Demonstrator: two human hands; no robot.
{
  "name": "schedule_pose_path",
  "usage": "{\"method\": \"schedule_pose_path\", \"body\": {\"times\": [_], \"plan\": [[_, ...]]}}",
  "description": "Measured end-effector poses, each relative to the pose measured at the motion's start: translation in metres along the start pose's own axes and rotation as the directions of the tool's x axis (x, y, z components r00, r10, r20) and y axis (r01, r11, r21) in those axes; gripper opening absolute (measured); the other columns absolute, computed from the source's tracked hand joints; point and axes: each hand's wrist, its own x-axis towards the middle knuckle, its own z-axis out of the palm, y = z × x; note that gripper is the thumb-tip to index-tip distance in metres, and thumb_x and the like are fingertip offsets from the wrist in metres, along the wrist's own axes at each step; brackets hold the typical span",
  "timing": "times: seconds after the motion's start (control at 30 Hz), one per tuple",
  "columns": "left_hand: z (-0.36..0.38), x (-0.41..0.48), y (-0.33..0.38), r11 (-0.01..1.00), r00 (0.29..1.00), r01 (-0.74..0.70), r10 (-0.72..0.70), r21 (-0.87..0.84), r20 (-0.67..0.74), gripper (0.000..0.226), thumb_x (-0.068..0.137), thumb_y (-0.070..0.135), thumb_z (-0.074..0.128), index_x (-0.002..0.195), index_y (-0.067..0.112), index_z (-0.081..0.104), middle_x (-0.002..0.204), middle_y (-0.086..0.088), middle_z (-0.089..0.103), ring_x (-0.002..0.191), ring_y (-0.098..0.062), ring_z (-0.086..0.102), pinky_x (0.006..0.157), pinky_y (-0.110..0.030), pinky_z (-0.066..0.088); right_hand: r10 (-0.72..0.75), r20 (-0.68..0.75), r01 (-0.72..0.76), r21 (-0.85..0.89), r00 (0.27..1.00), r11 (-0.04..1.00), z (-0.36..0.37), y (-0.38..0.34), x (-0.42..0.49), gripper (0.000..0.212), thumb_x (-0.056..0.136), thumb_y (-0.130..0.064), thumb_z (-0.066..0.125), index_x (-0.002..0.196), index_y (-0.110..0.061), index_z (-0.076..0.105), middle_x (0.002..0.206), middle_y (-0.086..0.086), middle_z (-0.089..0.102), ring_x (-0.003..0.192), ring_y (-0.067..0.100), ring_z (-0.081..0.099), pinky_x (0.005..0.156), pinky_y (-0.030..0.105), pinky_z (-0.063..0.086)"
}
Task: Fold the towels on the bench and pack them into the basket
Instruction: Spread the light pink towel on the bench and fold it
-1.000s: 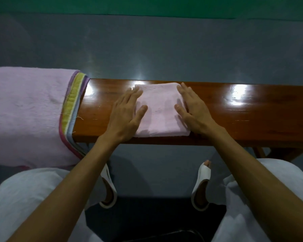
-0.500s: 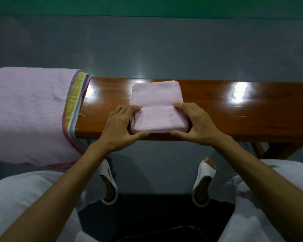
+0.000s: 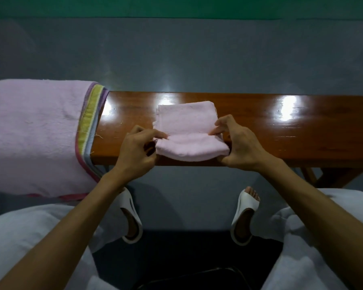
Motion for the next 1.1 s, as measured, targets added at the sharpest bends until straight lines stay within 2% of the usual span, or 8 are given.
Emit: {"method": "schedule_pose_path", "body": {"times": [0.17,0.4,0.53,0.67,0.77,0.9,1.0,1.1], "plan": [[0.001,0.006,-0.002,0.966,0.99,0.142,-0.139,-0.217,0.029,0.043,0.096,0.051,0.064,0.126,0.02,0.07,0.111,-0.002,0.069,0.103,-0.021,0.063,0.076,-0.038,0.063,0.063,-0.045,-0.057,0.126,0.997,0.99,-0.009,-0.002,0.009,0.046,0.085,-0.017,0.081,0.121,-0.01,0.052,0.109,0.006,0.068,0.092,0.02,0.068,0.075,0.036,0.064],[-0.001,0.027,0.021,0.83,0.945,0.312,-0.321,-0.462,0.061,0.03,0.102,0.046,0.056,0.127,0.031,0.061,0.117,0.005,0.069,0.104,-0.01,0.068,0.078,-0.032,0.063,0.336,-0.011,-0.312,0.343,0.942,0.886,-0.016,-0.004,0.026,0.018,0.094,-0.012,0.068,0.112,-0.009,0.068,0.1,0.006,0.071,0.091,0.02,0.07,0.075,0.036,0.063],[0.006,0.037,0.021,0.853,0.913,0.376,-0.408,-0.363,-0.015,0.025,0.103,0.051,0.053,0.116,0.032,0.065,0.104,0.007,0.07,0.095,-0.008,0.067,0.081,-0.043,0.063,0.503,0.049,-0.47,0.444,0.863,0.763,-0.01,-0.01,0.041,0.007,0.099,-0.016,0.061,0.102,-0.015,0.067,0.097,0.006,0.069,0.087,0.019,0.068,0.064,0.026,0.056],[0.011,0.044,0.018,0.875,0.879,0.432,-0.463,-0.219,-0.114,0.031,0.103,0.052,0.052,0.09,0.026,0.065,0.085,0.0,0.069,0.081,-0.016,0.067,0.073,-0.051,0.061,0.576,-0.022,-0.526,0.383,0.817,0.76,0.001,-0.014,0.051,0.034,0.103,-0.042,0.056,0.095,-0.011,0.069,0.092,0.009,0.068,0.082,0.023,0.068,0.067,0.036,0.059],[0.015,0.045,0.02,0.879,0.867,0.448,-0.471,-0.16,-0.163,0.032,0.102,0.051,0.053,0.088,0.025,0.064,0.081,0.004,0.066,0.076,-0.008,0.063,0.07,-0.046,0.062,0.617,-0.118,-0.56,0.316,0.778,0.766,0.011,-0.012,0.057,0.046,0.102,-0.053,0.052,0.086,-0.013,0.069,0.084,0.006,0.066,0.078,0.02,0.066,0.065,0.036,0.056],[0.018,0.045,0.022,0.893,0.866,0.433,-0.449,-0.119,-0.221,0.033,0.103,0.049,0.053,0.087,0.023,0.065,0.081,0.004,0.064,0.075,-0.007,0.062,0.067,-0.042,0.061,0.632,-0.258,-0.575,0.266,0.731,0.774,0.02,-0.006,0.061,0.042,0.104,-0.044,0.052,0.084,-0.012,0.07,0.081,0.002,0.067,0.078,0.016,0.064,0.071,0.041,0.06],[0.02,0.046,0.019,0.896,0.859,0.428,-0.444,-0.116,-0.255,0.036,0.103,0.049,0.052,0.085,0.022,0.067,0.081,0.0,0.067,0.076,-0.016,0.065,0.068,-0.046,0.062,0.61,-0.356,-0.565,0.233,0.708,0.792,0.027,-0.005,0.062,0.037,0.104,-0.039,0.055,0.082,-0.013,0.07,0.077,0.0,0.067,0.074,0.013,0.064,0.061,0.034,0.058],[0.019,0.047,0.023,0.901,0.859,0.424,-0.431,-0.087,-0.277,0.032,0.103,0.044,0.053,0.08,0.024,0.063,0.074,0.005,0.062,0.07,-0.006,0.058,0.064,-0.04,0.059,0.61,-0.379,-0.572,0.22,0.696,0.79,0.03,-0.004,0.065,0.035,0.103,-0.038,0.057,0.081,-0.014,0.07,0.075,-0.002,0.066,0.071,0.012,0.064,0.058,0.029,0.055]]}}
